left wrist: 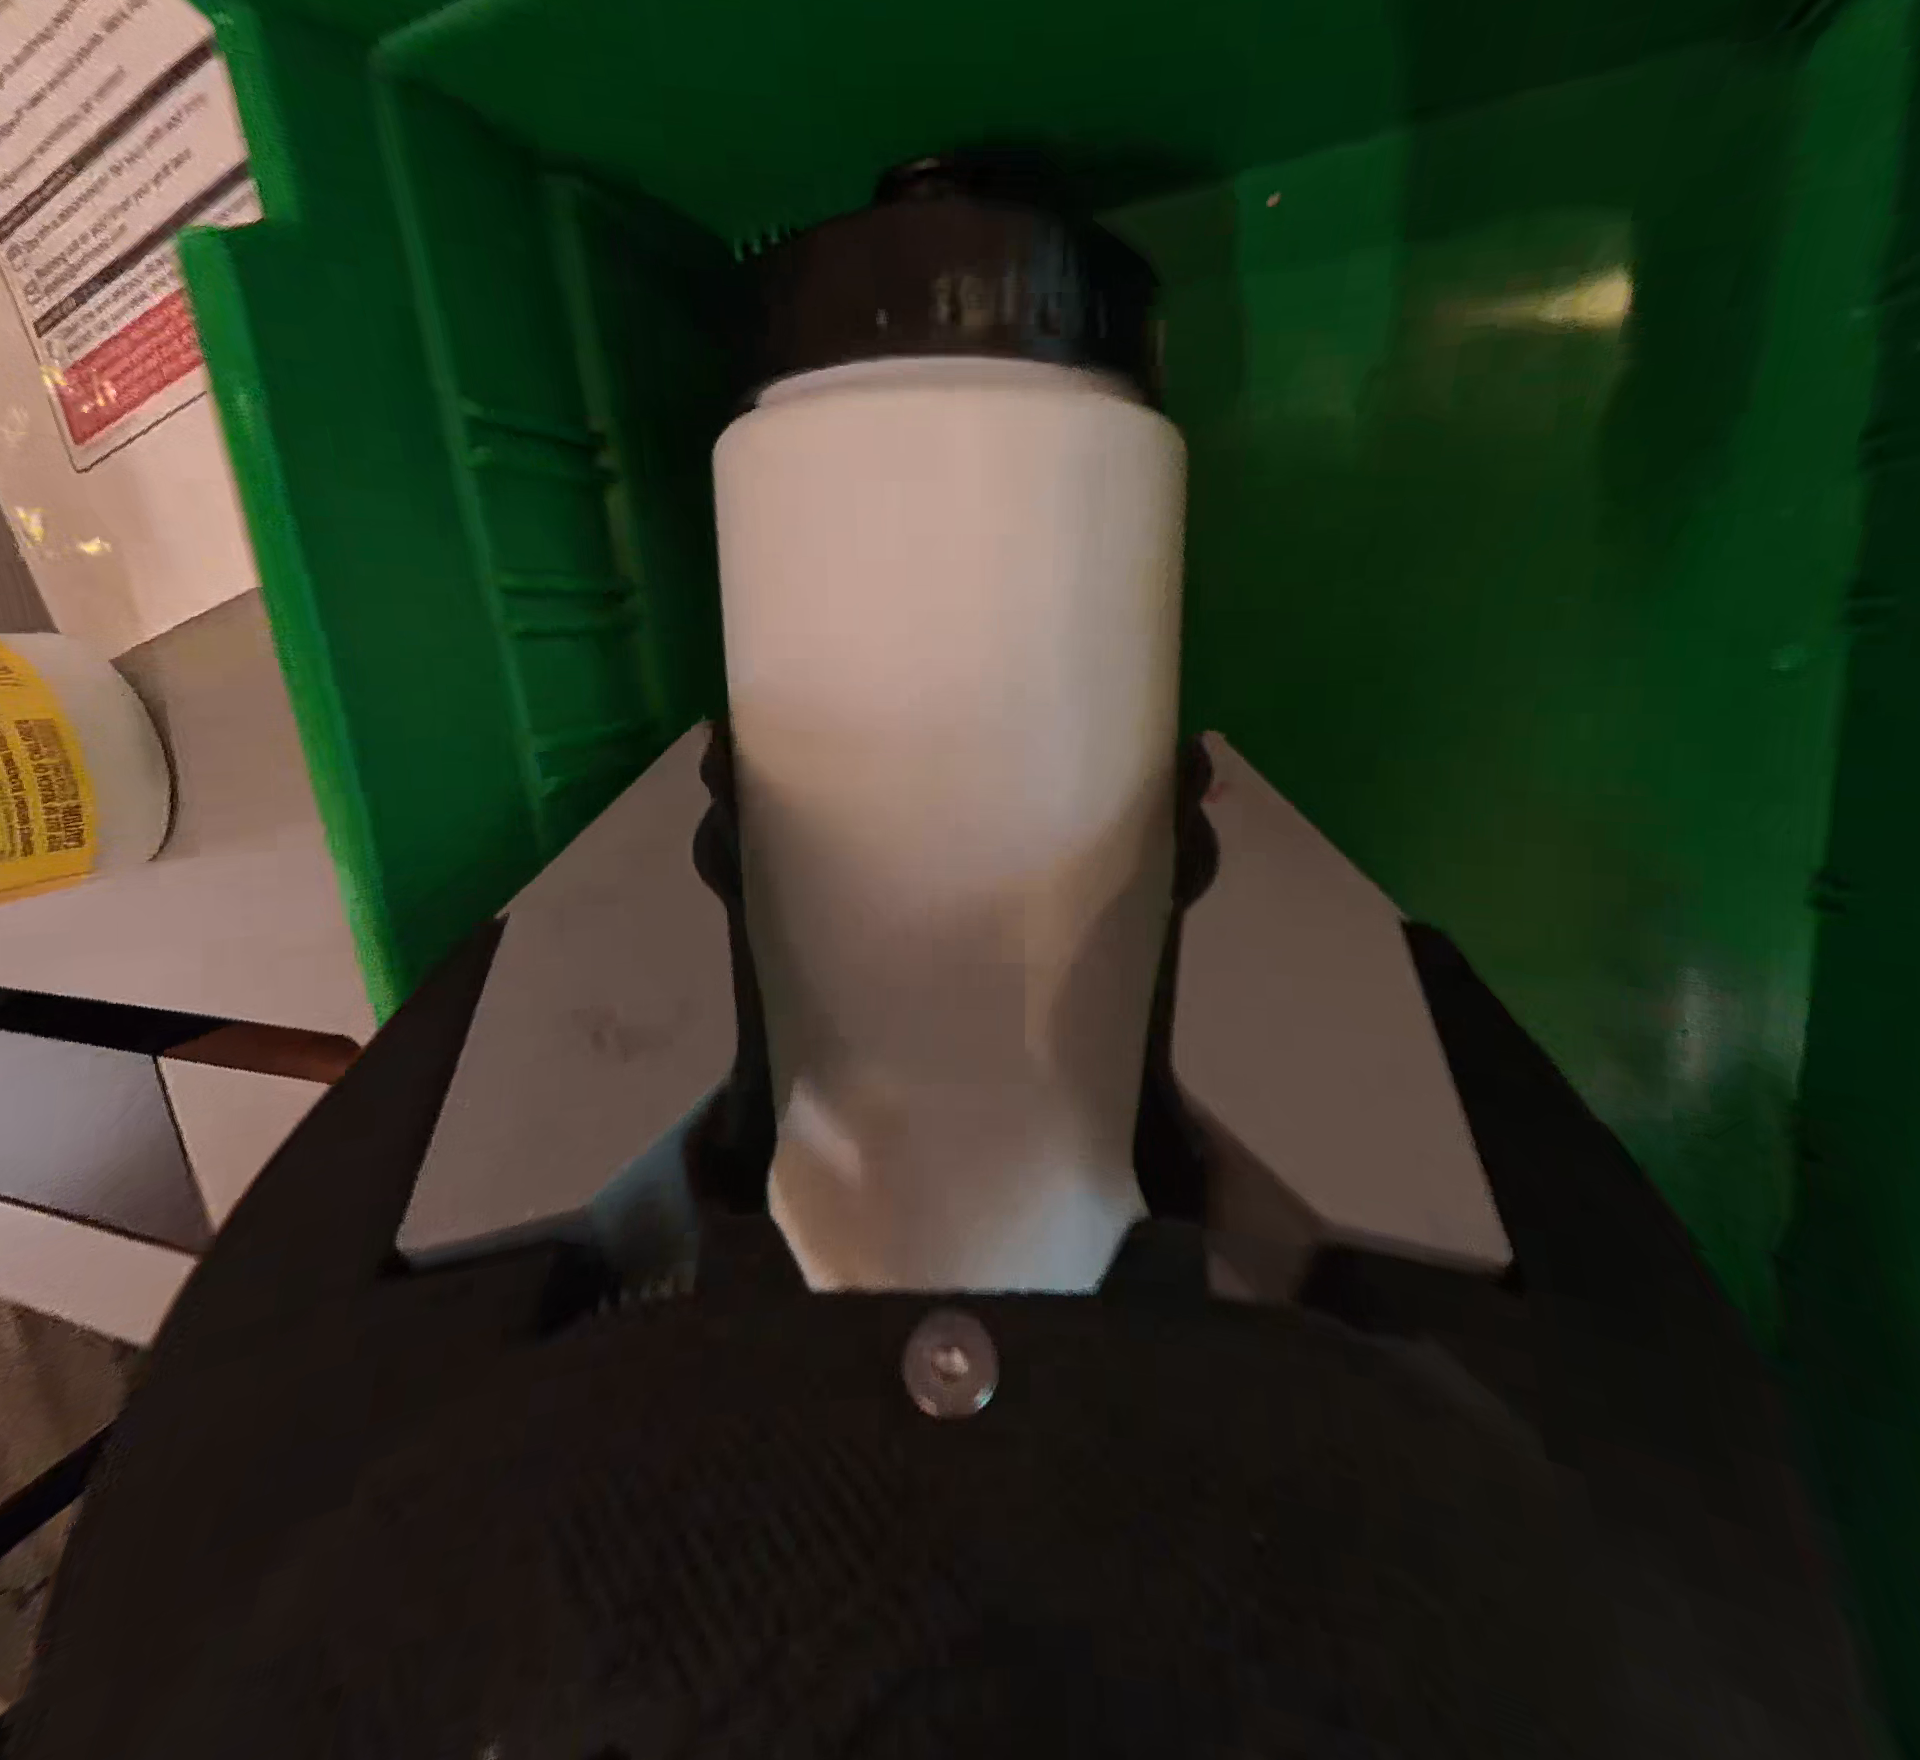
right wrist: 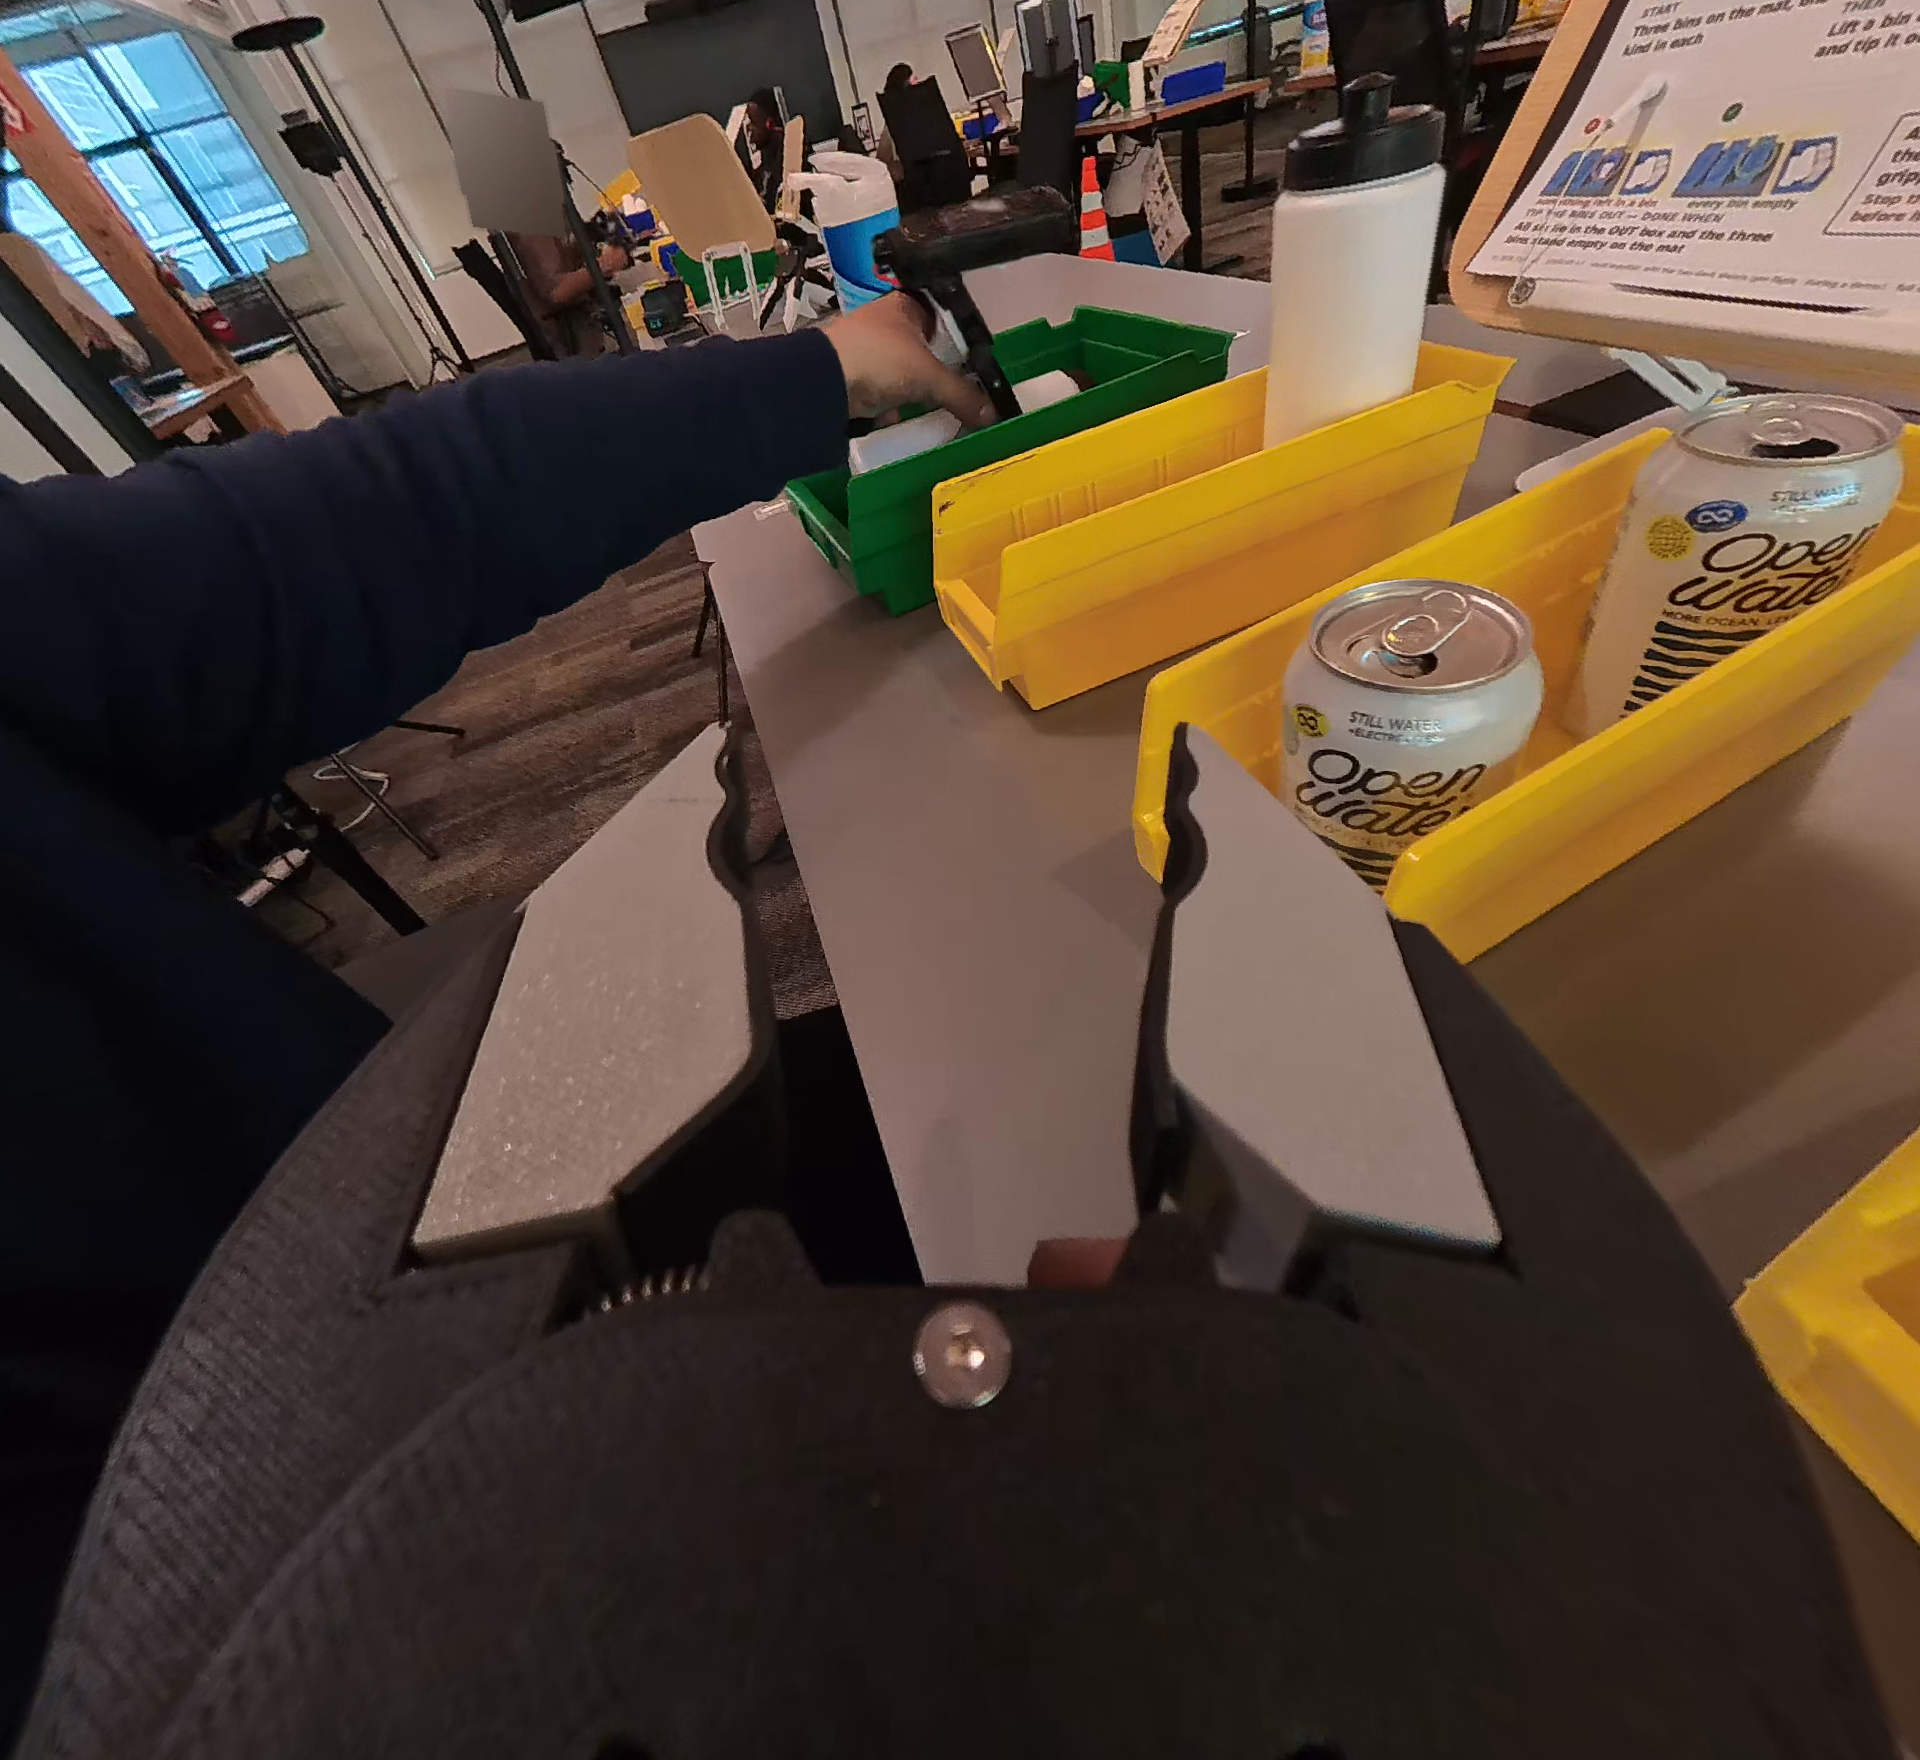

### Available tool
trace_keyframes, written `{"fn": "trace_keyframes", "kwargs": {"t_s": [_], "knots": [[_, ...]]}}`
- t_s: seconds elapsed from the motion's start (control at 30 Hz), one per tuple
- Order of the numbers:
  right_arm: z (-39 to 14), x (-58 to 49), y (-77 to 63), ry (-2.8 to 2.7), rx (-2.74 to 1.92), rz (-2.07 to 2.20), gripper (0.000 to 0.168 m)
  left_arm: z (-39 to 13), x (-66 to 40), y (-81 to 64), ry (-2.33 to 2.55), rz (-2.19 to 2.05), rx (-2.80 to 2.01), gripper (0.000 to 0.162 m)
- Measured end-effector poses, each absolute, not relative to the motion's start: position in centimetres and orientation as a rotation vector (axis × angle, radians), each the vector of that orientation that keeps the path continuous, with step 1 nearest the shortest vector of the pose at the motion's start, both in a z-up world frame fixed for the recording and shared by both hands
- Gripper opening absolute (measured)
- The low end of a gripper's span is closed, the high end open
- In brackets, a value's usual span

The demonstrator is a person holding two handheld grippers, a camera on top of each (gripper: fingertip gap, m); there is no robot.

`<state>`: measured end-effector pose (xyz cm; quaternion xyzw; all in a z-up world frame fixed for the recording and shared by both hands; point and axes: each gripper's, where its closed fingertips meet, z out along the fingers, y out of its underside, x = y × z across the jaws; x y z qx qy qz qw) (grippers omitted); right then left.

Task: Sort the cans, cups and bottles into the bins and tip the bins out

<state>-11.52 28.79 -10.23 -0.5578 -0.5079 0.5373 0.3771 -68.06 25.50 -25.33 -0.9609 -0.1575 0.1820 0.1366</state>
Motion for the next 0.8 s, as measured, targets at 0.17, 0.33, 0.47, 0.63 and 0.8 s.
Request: {"fn": "trace_keyframes", "kwargs": {"t_s": [0.17,0.33,0.47,0.63,0.8], "knots": [[-10.6,-11.7,28.8,-1.311,-1.436,1.368,0.078,-25.6,-67.6,25.7,-0.391,0.565,-2.839,0.084],[-10.9,-11.5,28.6,-1.312,-1.442,1.382,0.078,-24.2,-66.9,25.9,-0.357,0.526,-2.736,0.084],[-10.8,-11.6,28.1,-1.326,-1.440,1.400,0.079,-20.1,-66.4,26.1,-0.323,0.536,-2.557,0.084],[-11.1,-12.1,27.1,-1.351,-1.438,1.422,0.080,-7.8,-61.4,26.9,-0.219,0.413,-2.083,0.084],[-11.2,-13.1,25.8,-1.376,-1.430,1.485,0.079,2.5,-42.6,26.1,0.211,0.018,-1.675,0.084]]}}
